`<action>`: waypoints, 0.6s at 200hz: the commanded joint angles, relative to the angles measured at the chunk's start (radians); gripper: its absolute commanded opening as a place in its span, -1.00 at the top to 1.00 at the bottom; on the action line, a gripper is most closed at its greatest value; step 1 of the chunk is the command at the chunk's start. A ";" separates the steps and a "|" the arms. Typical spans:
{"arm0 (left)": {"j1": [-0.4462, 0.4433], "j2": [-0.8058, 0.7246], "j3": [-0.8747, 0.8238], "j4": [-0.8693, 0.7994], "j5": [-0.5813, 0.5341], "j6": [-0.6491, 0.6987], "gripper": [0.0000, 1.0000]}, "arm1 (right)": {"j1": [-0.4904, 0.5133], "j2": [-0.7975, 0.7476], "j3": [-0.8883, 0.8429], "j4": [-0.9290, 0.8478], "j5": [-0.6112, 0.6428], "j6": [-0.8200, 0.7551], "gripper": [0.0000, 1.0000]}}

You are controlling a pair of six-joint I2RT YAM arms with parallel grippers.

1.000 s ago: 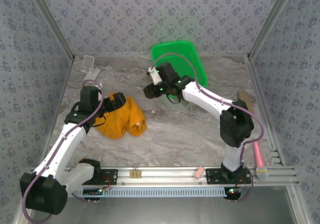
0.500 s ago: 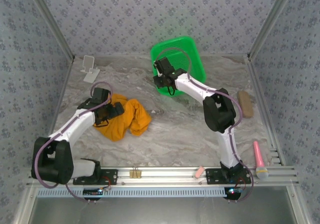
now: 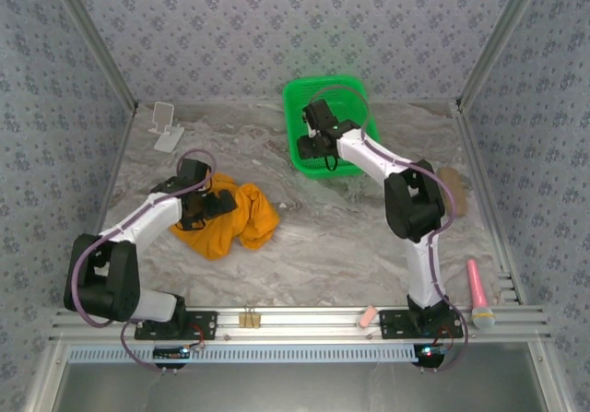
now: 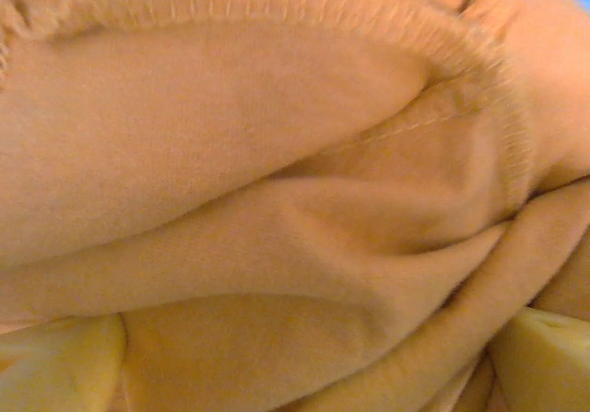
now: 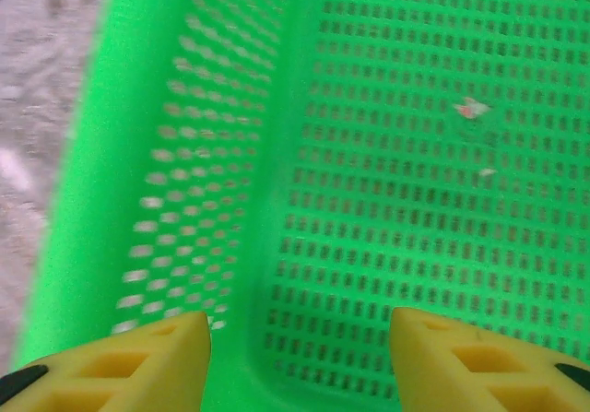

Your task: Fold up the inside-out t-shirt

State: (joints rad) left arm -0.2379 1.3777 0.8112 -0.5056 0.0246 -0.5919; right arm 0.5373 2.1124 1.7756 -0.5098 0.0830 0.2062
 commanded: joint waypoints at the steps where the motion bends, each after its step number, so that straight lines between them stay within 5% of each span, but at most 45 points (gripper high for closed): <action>1: 0.000 -0.071 0.049 -0.071 -0.031 0.014 -1.00 | 0.039 -0.023 0.047 -0.025 -0.031 0.036 -0.15; 33: 0.021 -0.168 0.037 -0.120 -0.078 -0.006 -0.99 | 0.072 0.040 0.093 -0.017 -0.027 0.073 -0.18; 72: 0.078 -0.238 -0.008 -0.137 -0.062 -0.010 -0.99 | 0.095 0.168 0.199 -0.127 0.157 0.121 -0.09; 120: 0.078 -0.223 -0.053 -0.113 0.011 0.003 -1.00 | 0.035 0.104 0.149 -0.163 0.238 0.130 0.62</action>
State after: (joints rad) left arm -0.1616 1.1484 0.7860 -0.6102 -0.0158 -0.5949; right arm 0.6193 2.2719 1.9503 -0.6067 0.2401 0.3225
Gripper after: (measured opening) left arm 0.997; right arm 0.237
